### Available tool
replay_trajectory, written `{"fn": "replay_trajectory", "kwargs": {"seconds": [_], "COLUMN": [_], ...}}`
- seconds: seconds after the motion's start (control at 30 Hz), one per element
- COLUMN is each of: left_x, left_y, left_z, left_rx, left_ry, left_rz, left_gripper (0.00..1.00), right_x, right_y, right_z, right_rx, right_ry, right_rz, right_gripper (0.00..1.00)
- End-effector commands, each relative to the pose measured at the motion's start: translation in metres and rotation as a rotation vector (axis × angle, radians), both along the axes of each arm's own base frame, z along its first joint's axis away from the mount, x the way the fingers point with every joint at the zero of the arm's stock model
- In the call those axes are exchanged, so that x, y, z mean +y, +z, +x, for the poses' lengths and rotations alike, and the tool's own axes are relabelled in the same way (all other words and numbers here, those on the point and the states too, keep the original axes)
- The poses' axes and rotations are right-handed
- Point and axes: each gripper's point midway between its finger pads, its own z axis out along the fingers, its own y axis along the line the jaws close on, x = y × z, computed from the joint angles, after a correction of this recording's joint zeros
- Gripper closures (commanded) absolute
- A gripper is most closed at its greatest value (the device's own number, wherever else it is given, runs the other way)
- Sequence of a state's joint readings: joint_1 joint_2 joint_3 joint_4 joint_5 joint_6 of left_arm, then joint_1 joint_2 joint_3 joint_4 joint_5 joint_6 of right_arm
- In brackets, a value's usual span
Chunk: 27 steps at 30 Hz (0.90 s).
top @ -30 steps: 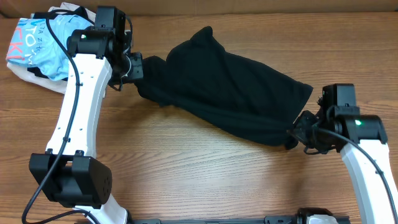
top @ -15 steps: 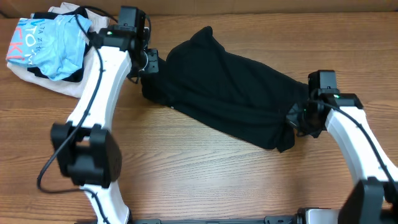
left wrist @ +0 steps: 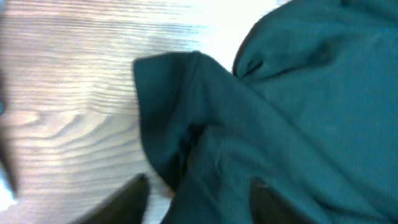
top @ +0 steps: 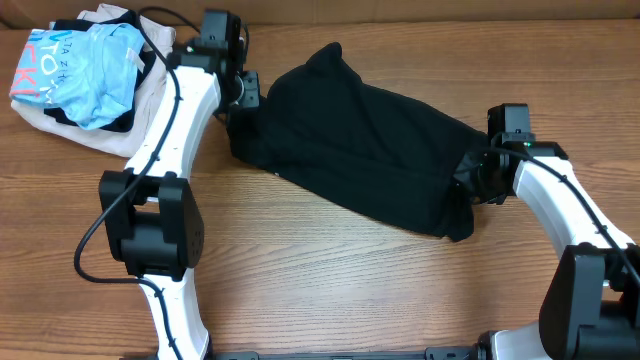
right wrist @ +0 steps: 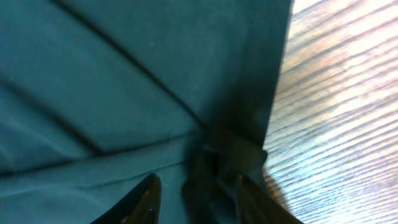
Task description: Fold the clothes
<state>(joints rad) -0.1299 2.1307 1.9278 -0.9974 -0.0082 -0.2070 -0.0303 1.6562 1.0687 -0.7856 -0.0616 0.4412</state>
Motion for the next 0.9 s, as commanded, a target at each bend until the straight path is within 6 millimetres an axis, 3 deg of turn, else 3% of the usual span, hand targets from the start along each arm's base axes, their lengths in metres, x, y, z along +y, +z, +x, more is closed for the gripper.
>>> {"fn": "replay_trajectory", "kwargs": {"seconds": [0.0, 0.13, 0.27, 0.4, 0.57, 0.7, 0.87], "left_x": [0.012, 0.020, 0.005, -0.008, -0.017, -0.025, -0.048], "left_y": [0.052, 0.088, 0.091, 0.066, 0.017, -0.014, -0.042], "left_z": [0.010, -0.011, -0.043, -0.069, -0.085, -0.087, -0.085], "left_rx": [-0.069, -0.030, 0.082, 0.212, 0.319, 0.336, 0.310], "left_ry": [0.002, 0.007, -0.111, -0.195, -0.244, -0.262, -0.300], "left_rz": [0.019, 0.023, -0.036, -0.063, -0.051, -0.061, -0.130], "left_gripper": [0.24, 0.20, 0.22, 0.27, 0.32, 0.35, 0.29], "right_x": [0.005, 0.005, 0.016, 0.033, 0.058, 0.061, 0.056], "right_y": [0.035, 0.066, 0.072, 0.054, 0.021, -0.002, -0.022], "right_z": [0.021, 0.018, -0.005, -0.029, -0.053, -0.063, -0.070], "right_rx": [-0.072, -0.076, -0.022, 0.069, 0.132, 0.146, 0.151], "right_ry": [0.060, 0.065, 0.113, 0.164, 0.228, 0.203, 0.162], "right_rz": [0.012, 0.012, 0.022, 0.028, 0.053, 0.061, 0.060], "right_gripper": [0.51, 0.50, 0.50, 0.48, 0.47, 0.44, 0.43]}}
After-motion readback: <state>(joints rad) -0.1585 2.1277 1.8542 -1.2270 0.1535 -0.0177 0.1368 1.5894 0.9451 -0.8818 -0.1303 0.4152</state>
